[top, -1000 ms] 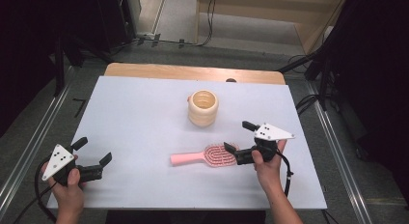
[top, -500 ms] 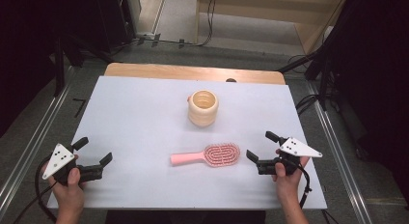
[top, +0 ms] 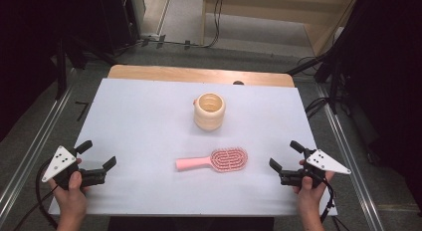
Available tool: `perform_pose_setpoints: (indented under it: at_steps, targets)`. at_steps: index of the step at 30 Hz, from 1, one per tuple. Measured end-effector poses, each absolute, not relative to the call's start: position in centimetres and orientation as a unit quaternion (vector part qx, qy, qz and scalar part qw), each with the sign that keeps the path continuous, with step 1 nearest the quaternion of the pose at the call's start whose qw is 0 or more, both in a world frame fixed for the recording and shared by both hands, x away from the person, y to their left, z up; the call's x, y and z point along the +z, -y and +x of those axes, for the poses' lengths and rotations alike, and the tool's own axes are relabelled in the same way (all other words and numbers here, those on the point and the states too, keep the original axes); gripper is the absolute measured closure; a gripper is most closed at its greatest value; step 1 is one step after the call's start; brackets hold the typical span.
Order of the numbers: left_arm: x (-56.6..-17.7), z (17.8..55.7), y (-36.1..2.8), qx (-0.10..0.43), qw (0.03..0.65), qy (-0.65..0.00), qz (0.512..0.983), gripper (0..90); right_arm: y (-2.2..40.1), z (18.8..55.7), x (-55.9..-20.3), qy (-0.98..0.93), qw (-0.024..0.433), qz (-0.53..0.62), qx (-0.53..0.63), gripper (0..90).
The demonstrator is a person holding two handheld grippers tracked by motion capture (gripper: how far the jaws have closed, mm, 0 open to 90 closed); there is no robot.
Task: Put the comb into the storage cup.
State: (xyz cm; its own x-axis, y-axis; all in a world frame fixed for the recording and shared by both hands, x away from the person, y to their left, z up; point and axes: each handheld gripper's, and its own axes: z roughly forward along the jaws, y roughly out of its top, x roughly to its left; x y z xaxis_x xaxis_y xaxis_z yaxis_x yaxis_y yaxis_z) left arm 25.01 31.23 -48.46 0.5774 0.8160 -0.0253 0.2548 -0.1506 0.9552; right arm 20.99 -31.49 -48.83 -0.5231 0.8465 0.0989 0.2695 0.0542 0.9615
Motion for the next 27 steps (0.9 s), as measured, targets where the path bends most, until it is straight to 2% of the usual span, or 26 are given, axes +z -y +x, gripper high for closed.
perform_pose_setpoints:
  at_steps: [21,27]
  targets:
    - [-43.8,25.0,-25.5,0.268,0.494,-0.303,0.770,0.0,34.1,20.5,-50.1,-0.664,0.265,0.419,0.560,0.0]
    - [-43.2,25.5,-23.6,0.254,0.491,-0.285,0.783,0.0,34.7,20.4,-50.4,-0.659,0.263,0.420,0.566,0.0]
